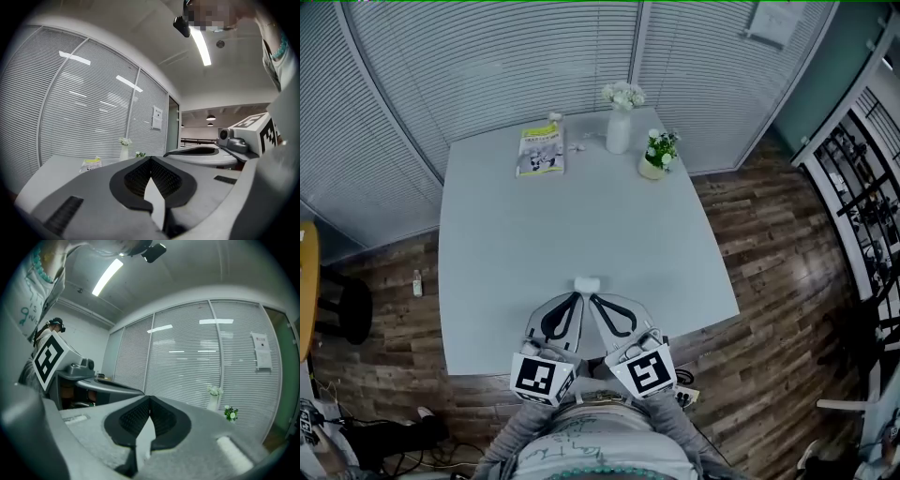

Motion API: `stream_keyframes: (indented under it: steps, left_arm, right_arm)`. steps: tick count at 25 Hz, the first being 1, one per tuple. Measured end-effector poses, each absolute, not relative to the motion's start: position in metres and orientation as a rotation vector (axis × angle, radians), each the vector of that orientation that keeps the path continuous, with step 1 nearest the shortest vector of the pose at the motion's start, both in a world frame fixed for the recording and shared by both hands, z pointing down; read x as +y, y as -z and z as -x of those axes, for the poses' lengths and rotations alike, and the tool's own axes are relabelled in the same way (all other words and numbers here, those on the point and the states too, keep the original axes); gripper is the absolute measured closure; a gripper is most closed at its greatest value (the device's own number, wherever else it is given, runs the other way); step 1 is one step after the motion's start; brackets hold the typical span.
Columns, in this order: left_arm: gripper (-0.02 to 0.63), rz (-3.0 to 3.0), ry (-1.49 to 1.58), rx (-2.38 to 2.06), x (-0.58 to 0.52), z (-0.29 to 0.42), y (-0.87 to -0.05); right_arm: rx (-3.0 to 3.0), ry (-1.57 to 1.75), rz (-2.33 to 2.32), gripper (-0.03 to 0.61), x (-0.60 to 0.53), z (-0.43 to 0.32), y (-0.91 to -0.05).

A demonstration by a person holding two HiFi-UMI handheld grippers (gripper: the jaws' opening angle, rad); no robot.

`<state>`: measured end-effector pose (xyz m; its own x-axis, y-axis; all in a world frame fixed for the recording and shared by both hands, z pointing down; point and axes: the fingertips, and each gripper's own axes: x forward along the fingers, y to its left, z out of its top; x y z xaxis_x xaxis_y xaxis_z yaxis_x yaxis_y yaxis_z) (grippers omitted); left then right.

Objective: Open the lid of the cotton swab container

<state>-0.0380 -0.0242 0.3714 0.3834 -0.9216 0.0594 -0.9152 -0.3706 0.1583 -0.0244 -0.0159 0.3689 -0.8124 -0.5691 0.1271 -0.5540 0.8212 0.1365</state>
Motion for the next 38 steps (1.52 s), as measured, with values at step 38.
stream_keyframes:
  steps: [38]
  left_arm:
    - [0.615,-2.609,-0.16,-1.33,-0.072,0.082,-0.462]
  right_arm:
    - [-2.569,0.125,-0.955,0.577,-0.069,0.053,-0.468]
